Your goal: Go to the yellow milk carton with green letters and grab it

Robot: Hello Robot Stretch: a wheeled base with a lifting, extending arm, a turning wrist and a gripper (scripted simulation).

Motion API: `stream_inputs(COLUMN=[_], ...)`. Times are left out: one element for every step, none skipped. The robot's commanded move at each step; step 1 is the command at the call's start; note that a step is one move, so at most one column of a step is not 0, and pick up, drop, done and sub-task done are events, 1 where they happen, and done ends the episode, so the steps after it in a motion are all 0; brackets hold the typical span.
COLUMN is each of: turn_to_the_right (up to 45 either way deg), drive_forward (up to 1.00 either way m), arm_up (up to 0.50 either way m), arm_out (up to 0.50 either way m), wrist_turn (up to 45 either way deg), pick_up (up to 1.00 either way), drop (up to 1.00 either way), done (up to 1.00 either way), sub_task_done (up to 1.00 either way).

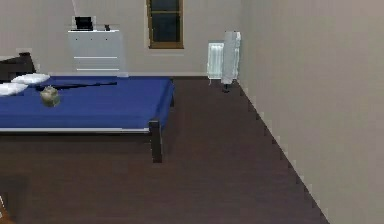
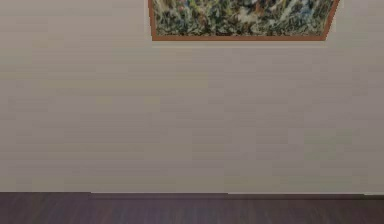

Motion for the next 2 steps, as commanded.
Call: stream_inputs(turn_to_the_right=[0.0,-33.0], drive_forward=[0.2,0.0], arm_up=[0.0,0.0], arm_out=[0.0,0.0], wrist_turn=[0.0,0.0], pick_up=[0.0,0.0], drop=[0.0,0.0], done=[0.0,0.0], sub_task_done=[0.0,0.0])
